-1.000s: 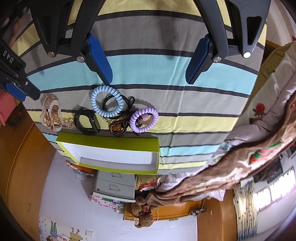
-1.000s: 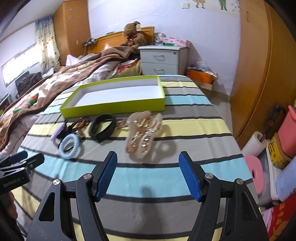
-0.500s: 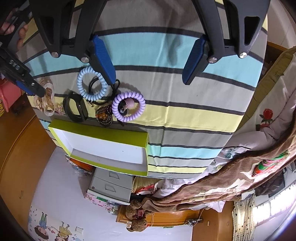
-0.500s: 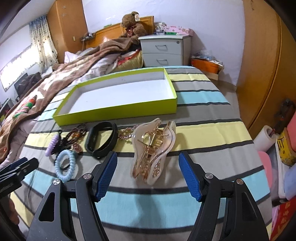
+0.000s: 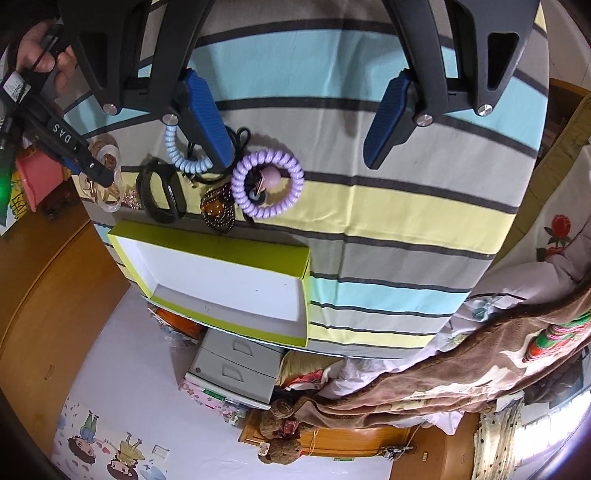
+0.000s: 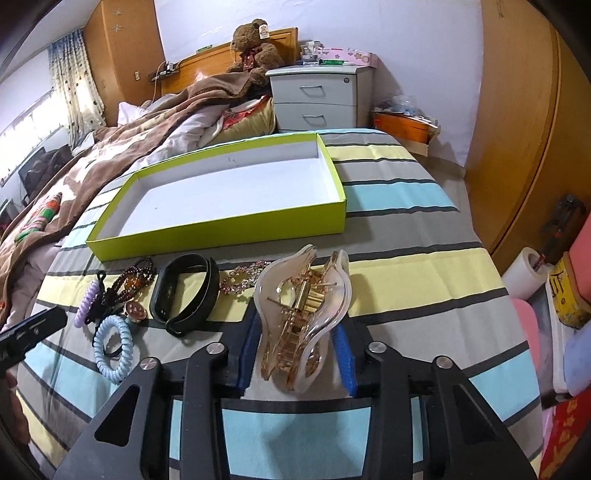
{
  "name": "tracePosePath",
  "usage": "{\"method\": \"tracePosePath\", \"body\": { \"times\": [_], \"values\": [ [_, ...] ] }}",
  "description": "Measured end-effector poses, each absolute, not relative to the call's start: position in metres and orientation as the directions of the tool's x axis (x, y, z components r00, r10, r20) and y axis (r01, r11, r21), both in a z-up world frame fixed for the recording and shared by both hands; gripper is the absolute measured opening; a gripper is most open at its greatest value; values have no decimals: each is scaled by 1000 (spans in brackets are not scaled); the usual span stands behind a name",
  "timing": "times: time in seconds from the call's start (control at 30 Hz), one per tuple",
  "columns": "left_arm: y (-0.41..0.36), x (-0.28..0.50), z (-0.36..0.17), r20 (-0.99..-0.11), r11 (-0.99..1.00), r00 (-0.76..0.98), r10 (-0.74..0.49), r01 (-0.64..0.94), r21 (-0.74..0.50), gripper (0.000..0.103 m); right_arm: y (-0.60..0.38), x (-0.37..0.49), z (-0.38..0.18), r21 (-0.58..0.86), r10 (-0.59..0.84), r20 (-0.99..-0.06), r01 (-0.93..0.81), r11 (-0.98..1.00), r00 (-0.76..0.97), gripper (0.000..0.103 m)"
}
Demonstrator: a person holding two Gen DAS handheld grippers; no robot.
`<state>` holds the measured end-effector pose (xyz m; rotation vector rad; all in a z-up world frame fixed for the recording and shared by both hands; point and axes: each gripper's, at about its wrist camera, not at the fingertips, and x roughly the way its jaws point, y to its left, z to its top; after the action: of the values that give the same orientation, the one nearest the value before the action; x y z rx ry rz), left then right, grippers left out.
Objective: Organize jewelry
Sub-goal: 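Grasp the clear claw clip with the right tool while the left tool reaches the lavender coil, then grasp the lavender coil with the left tool while the right tool lifts the claw clip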
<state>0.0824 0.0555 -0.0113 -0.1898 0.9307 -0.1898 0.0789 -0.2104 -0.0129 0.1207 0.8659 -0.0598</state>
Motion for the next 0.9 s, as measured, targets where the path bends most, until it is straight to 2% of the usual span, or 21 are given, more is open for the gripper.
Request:
{"method": "tracePosePath", "body": {
  "times": [0.3,0.47,0.73,0.9],
  "values": [
    [61,109,-20,-811,979,553,-192,52,-196,69,-219,75,-8,80,-6,-752,101,992,659,33],
    [54,119,-26,-834,987,529,-159,81,-137,62,-223,76,-9,83,-1,-759,97,992,651,33],
    [35,128,-30,-855,988,510,-96,156,-18,61,-225,79,-8,89,2,-755,100,991,656,33],
    [31,133,-30,-850,987,518,-93,158,-12,61,-226,80,-9,99,13,-757,95,991,653,33]
  ]
}}
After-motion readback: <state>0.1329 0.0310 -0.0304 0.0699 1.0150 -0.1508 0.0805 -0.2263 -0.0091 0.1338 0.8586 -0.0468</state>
